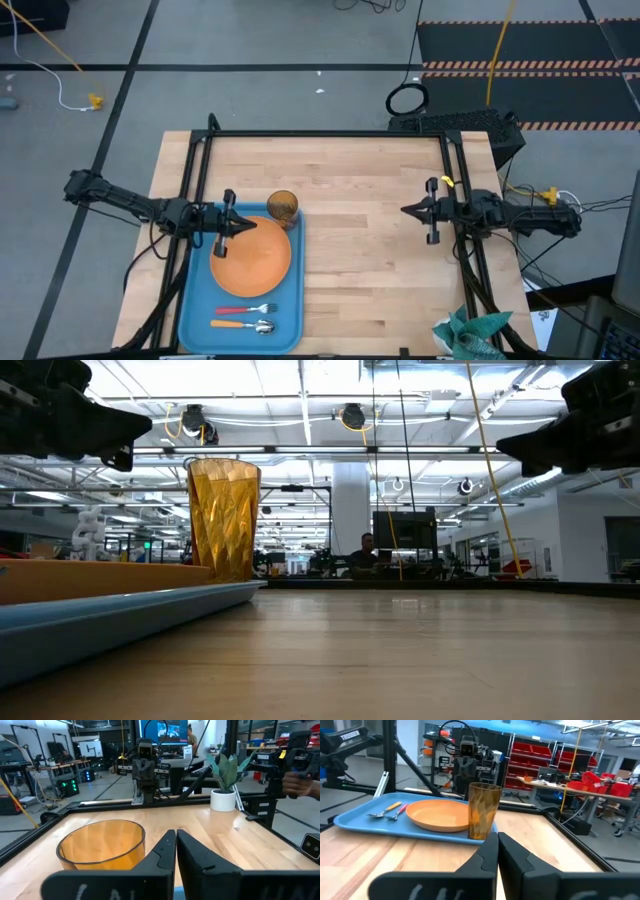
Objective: Pick and place plate/cup/fork/spoon on tray
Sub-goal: Return to Home Position
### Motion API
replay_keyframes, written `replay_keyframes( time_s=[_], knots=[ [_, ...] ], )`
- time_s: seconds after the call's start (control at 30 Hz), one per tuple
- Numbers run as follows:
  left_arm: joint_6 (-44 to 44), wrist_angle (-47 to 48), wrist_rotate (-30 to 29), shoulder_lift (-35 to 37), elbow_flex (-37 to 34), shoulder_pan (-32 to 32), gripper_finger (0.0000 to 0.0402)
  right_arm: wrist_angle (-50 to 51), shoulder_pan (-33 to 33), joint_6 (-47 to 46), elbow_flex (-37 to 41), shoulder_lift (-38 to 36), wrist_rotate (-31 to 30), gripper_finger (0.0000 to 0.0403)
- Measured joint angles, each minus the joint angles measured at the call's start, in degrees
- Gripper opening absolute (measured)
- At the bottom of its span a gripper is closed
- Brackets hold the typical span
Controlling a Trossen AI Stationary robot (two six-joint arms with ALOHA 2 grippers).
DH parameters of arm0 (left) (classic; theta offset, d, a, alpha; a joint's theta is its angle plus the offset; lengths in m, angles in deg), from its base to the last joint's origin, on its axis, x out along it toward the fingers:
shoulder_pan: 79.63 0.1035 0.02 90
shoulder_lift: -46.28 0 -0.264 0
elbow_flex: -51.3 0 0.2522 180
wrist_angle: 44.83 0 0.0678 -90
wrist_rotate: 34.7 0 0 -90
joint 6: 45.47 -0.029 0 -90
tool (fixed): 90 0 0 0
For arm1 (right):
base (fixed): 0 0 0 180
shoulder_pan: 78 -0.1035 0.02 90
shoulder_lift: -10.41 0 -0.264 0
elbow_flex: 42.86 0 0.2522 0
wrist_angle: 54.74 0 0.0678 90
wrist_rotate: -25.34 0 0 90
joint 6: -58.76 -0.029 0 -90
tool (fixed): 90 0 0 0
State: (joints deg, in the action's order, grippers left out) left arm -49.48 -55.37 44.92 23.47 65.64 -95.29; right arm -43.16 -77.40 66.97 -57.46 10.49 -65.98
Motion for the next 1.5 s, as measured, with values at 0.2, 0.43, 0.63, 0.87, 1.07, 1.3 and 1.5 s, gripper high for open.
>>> replay_keyframes(
  time_s=[0.2, 0.43, 0.63, 0.87, 1.07, 1.3, 1.5],
  knots=[
    [0.02, 0.09, 0.00, 0.01, 0.00, 0.00, 0.0004, 0.28, 0.59, -0.90, 0.00, 0.02, -0.08, 0.0000],
    [-1.57, 0.26, -0.40, 0.01, 0.00, 0.23, 0.0006, 0.74, 0.59, -1.53, 0.00, 0.40, -0.07, 0.0000],
    [-0.91, 2.33, -0.07, 0.00, 0.00, 1.70, 0.0008, 0.55, 0.57, -1.53, 0.00, 0.61, -0.07, 0.0000],
    [-2.10, 2.75, 2.34, 0.00, 0.02, 4.06, 0.0008, 0.26, 0.57, -1.53, 0.00, 0.61, -0.07, 0.0000],
    [-2.32, 3.48, 5.09, 0.01, 0.02, 7.56, 0.0004, 0.20, 0.57, -1.53, 0.00, 0.61, -0.07, 0.0000],
    [-0.53, 3.12, 7.23, 0.95, 0.02, 11.38, 0.0005, 0.15, 0.57, -1.53, 0.00, 0.61, -0.09, 0.0000],
    [1.16, 5.80, 8.67, 5.31, 0.04, 11.69, 0.0007, 0.13, 0.57, -1.53, 0.00, 0.61, -0.09, 0.0000]
  ],
)
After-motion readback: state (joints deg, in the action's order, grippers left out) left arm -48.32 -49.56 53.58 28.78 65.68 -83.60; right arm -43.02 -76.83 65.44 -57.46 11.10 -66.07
